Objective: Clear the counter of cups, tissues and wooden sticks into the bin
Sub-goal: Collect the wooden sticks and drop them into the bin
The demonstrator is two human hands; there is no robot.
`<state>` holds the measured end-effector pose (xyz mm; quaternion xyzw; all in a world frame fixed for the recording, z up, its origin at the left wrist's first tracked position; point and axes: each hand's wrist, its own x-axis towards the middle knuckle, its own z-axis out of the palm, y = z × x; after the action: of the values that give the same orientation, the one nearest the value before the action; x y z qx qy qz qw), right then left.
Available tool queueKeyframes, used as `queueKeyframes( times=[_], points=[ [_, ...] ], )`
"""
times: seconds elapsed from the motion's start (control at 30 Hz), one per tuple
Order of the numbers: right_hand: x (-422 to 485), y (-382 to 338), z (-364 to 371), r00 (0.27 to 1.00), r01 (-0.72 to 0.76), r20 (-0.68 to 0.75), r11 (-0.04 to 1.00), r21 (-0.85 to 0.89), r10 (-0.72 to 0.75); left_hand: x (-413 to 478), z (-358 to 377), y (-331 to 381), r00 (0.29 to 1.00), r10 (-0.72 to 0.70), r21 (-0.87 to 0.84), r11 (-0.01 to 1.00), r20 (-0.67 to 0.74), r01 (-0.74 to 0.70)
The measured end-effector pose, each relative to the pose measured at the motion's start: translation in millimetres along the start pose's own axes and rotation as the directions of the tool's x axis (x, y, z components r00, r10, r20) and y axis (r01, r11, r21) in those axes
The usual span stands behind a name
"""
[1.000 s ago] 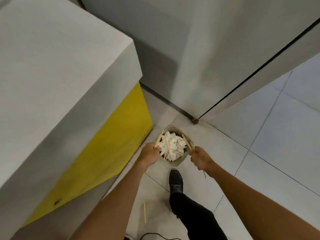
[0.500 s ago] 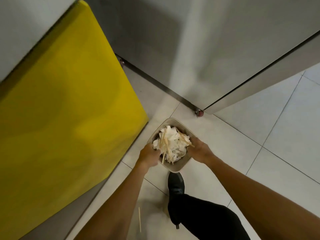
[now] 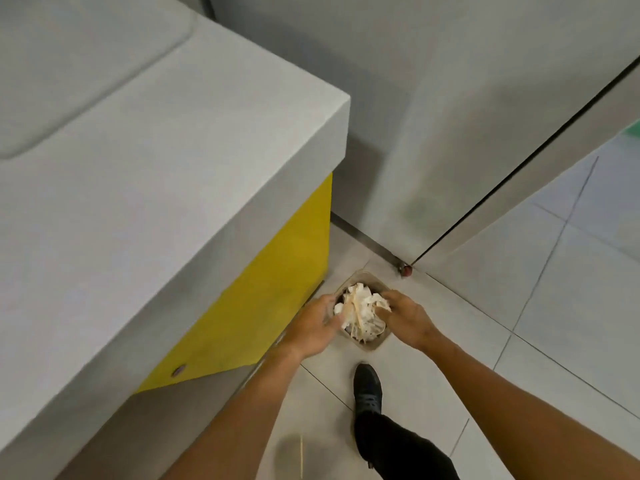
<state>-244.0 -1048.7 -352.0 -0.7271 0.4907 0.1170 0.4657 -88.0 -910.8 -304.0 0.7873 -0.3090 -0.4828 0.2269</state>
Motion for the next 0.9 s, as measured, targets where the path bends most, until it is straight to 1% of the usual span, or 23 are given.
queueKeyframes(
  times=[0.1, 0.23, 0.33, 0.4, 0.5, 0.6, 0.7, 0.77, 0.9],
  points=[
    [-60, -46, -11, 0.989, 0.133, -0.074, 0.986, 0.106, -0.125, -56, -29, 17, 0.99, 0.127, 0.053, 0.991, -0.058, -0.123],
    [-138, -107, -21, 0.953, 0.256, -0.209, 0.954, 0.159, -0.221, -132, -73, 41, 0.947, 0.288, 0.135, 0.953, -0.143, -0.27],
    [-191, -155, -27, 0.89, 0.406, -0.3, 0.897, 0.177, -0.344, -187, -104, 54, 0.887, 0.411, 0.165, 0.909, -0.21, -0.382],
    [-220, -184, -28, 0.84, 0.493, -0.342, 0.855, 0.16, -0.421, -220, -124, 57, 0.85, 0.465, 0.162, 0.885, -0.247, -0.437],
    [-258, -232, -21, 0.753, 0.607, -0.394, 0.787, 0.107, -0.527, -274, -163, 50, 0.798, 0.511, 0.194, 0.86, -0.319, -0.473],
    [-289, -284, 0, 0.669, 0.698, -0.42, 0.712, 0.073, -0.613, -328, -205, 25, 0.757, 0.508, 0.233, 0.861, -0.41, -0.452],
    [-312, -333, 37, 0.625, 0.75, -0.377, 0.66, 0.048, -0.683, -381, -243, -19, 0.718, 0.462, 0.266, 0.887, -0.521, -0.377],
    [-324, -363, 66, 0.619, 0.769, -0.297, 0.637, 0.044, -0.727, -413, -266, -53, 0.696, 0.41, 0.279, 0.912, -0.589, -0.301],
    [-344, -414, 129, 0.606, 0.795, -0.04, 0.606, 0.027, -0.794, -468, -303, -128, 0.653, 0.252, 0.216, 0.967, -0.714, -0.137]
  ],
)
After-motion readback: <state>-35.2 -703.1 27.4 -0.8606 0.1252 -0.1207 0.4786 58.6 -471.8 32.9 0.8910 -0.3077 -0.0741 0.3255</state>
